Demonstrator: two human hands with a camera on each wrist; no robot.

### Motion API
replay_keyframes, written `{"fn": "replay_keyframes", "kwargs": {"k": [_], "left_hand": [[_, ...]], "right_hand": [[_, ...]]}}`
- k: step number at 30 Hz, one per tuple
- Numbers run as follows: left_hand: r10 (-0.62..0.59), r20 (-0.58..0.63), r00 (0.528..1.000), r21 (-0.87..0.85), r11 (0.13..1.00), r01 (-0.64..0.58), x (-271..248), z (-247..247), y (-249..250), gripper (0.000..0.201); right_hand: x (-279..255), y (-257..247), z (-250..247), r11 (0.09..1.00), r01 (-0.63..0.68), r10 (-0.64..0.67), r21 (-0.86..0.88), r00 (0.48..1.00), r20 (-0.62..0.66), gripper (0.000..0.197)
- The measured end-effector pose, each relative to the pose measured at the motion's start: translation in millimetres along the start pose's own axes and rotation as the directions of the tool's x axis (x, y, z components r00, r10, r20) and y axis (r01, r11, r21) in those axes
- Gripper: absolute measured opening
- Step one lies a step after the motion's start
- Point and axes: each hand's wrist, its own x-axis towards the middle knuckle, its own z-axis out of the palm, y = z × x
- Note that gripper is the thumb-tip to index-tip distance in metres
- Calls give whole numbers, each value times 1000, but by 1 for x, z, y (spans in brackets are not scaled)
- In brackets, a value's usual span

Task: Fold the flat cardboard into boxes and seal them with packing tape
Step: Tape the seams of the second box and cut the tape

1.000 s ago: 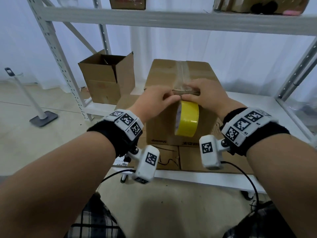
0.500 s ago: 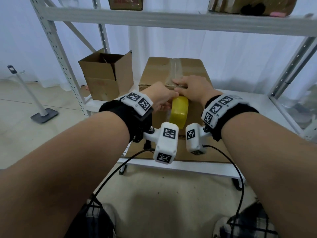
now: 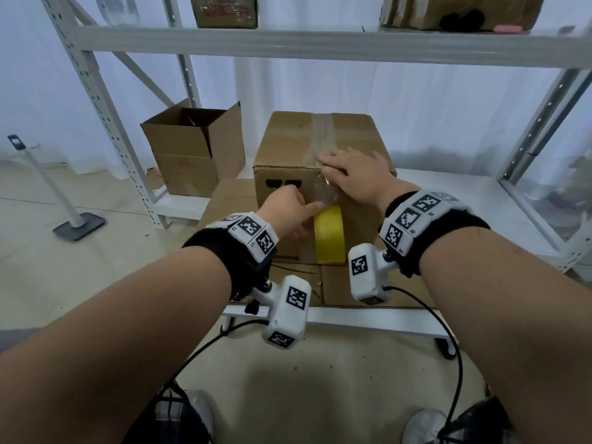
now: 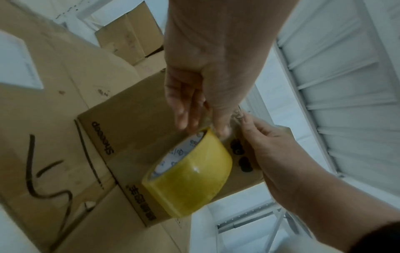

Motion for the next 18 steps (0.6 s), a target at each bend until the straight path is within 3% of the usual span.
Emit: {"fn": "replay_keyframes", "kwargs": {"k": [2, 4, 5, 6, 8, 10, 12, 14, 16, 18], "left_hand": [[167, -145, 975, 208, 969, -135, 7, -8, -2, 34], [399, -309, 864, 363, 889, -281, 14, -20, 0, 27], [496, -311, 810, 450, 828, -335, 19, -26, 1, 26], [561, -248, 790, 533, 760, -372, 26, -31, 2, 29], [587, -42, 809, 589, 669, -454, 39, -36, 1, 36], [524, 80, 848, 588, 662, -465, 47, -31, -1, 47], [510, 51, 859, 597, 674, -435, 51, -25, -5, 52], [557, -11, 831, 583, 678, -447, 54, -23, -8, 51], [602, -40, 798, 569, 670, -477, 58, -24, -8, 44], [597, -55, 800, 578, 673, -462, 64, -26, -8, 41]], "right_hand": [[-1, 3, 2, 999, 36, -36, -41, 999, -9, 46], [-1, 5, 5, 997, 51, -54, -60, 998, -43, 49], [0, 6, 7, 996, 55, -60, -64, 995, -74, 49], [0, 7, 9, 995, 67, -74, -68, 991, -114, 48], [0, 5, 11, 992, 108, -119, -67, 973, -195, 42], [0, 2, 15, 989, 133, -145, -62, 956, -254, 36], [0, 0, 19, 991, 126, -137, -55, 947, -290, 37], [-1, 0, 22, 995, 68, -86, -70, 949, -302, 42], [-4, 1, 22, 991, -73, 37, -116, 958, -283, 53], [-8, 0, 21, 968, -219, 188, -121, 955, -229, 62]]}}
